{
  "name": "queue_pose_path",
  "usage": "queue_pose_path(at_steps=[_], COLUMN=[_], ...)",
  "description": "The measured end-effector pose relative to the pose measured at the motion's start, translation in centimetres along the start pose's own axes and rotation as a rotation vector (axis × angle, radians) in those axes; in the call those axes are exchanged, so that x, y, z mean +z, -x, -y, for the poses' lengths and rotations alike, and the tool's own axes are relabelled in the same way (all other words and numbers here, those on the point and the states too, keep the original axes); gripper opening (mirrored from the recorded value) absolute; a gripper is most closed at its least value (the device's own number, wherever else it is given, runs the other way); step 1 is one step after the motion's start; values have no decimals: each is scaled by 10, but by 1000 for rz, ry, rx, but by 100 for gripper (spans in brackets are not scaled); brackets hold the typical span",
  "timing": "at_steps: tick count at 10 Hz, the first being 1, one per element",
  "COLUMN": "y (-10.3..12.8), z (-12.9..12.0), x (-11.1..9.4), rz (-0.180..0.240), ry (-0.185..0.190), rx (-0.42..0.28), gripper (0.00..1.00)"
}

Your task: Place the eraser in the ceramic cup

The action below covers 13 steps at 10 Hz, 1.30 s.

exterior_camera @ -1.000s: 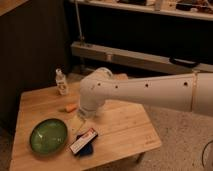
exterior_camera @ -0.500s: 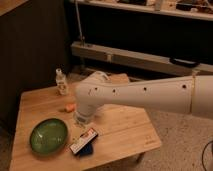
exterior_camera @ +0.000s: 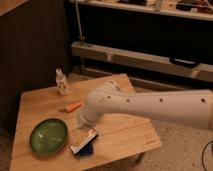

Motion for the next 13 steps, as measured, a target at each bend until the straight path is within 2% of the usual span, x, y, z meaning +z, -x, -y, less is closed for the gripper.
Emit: queue_pose_path(at_steps=[1,2,3,4,5,6,7,8,10,11,13], y=[0,1,0,1,0,0,3,5,11,14,9], z=[-1,0,4,7,11,14,15,17,20,21,19], x=[1,-2,-11,-18,-29,-36,-37,-34,-30,-28,-20], rz=[106,197,293,346,408,442,438,405,263,217,163], ry=[-2,-25,-79,-121,-186,-229,-237,-213,-61,-8,65], rx=[-114,-208,-305,-361,-433,-475,-489,-473,-455,-455,-445], gripper=[80,80,80,80,80,80,80,80,80,80,80])
